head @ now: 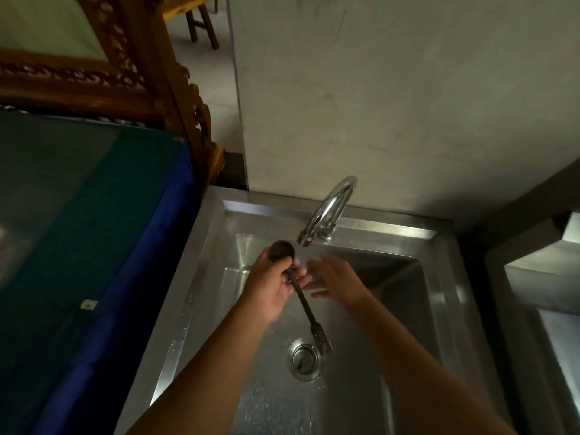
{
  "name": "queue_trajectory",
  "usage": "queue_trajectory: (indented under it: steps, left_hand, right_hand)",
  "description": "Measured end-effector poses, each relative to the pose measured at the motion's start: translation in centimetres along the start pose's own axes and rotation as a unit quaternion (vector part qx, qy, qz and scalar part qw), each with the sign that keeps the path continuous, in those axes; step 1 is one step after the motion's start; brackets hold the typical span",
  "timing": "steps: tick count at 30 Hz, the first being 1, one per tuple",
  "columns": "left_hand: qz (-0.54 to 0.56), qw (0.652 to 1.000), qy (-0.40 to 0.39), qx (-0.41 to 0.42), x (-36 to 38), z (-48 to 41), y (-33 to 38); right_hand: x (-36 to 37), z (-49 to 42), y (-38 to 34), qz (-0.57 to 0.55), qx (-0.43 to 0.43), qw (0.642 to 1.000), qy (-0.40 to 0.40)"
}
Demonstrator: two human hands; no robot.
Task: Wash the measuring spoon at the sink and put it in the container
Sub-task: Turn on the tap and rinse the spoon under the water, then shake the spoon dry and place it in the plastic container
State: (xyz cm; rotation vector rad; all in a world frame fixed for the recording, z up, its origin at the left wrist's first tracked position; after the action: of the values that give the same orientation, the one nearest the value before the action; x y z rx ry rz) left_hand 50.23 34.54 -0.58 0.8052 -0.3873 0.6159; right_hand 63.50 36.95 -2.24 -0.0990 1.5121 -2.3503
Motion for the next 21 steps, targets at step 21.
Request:
queue_trajectory:
  steps: [21]
  left_hand:
    - [-0.332,0.921,0.007,0.203,7.5,21.5,3.6]
  right_hand:
    - [-6.3,22.1,-11.0,0.141,-0.141,0.977,-0.081]
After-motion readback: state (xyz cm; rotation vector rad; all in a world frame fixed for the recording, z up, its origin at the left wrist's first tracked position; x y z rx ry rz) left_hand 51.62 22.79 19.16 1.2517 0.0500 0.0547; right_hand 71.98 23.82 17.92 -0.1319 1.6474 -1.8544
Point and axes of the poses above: each hand's wrist, its own z-axis away from the middle knuckle, its own x-axis out of the palm, y = z × x, the point moved 8 cm from there along -z, towards the middle knuckle, and after that the axes turned 7 degrees about -x, right-handed, at the moved point
